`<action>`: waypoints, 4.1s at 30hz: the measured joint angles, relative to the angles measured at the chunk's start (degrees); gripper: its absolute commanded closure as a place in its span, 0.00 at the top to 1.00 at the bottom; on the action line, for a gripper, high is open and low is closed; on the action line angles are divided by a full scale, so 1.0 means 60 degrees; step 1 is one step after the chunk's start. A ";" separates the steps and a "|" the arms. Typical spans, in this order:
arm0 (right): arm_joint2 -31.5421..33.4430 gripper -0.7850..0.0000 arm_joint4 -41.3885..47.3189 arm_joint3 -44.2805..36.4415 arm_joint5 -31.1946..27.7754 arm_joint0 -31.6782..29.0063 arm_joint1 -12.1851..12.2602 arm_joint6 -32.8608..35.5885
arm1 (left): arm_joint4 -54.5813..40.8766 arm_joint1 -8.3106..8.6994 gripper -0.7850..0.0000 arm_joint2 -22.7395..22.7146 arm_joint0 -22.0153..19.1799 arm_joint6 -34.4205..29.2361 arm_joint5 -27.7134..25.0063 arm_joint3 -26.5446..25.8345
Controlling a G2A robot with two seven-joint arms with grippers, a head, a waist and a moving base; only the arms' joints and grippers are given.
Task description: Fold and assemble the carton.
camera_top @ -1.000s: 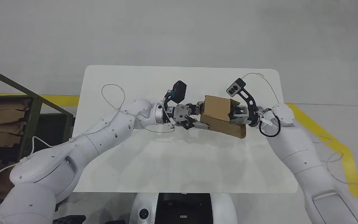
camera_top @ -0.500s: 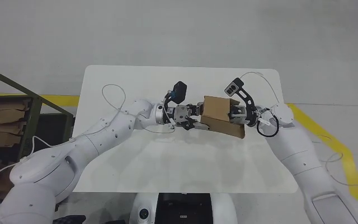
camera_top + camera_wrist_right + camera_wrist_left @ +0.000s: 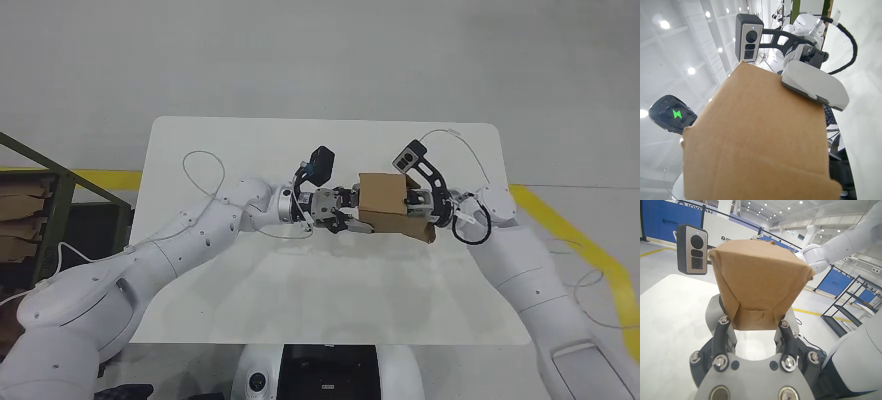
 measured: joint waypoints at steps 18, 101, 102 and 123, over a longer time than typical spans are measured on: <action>0.1629 0.00 -0.1051 -0.0026 -0.0029 -0.0507 0.0462 -0.0293 | 0.0147 0.0136 0.49 -0.0076 0.0114 0.0478 0.0002 0.0099; 0.3028 0.00 -0.2917 -0.3987 0.1029 -0.3682 0.2081 0.0974 | 0.4427 0.0925 0.66 -0.2918 0.2541 0.1023 0.0002 -0.0990; 0.2953 0.00 -0.2950 -0.4009 0.1041 -0.3653 0.2074 0.0955 | 0.4427 0.0925 0.65 -0.2918 0.2541 0.1023 0.0002 -0.0990; 0.2885 0.00 -0.2401 -0.2589 0.0978 -0.3616 0.2051 0.0535 | 0.4428 0.0925 0.25 -0.2918 0.2541 0.1022 0.0002 -0.0990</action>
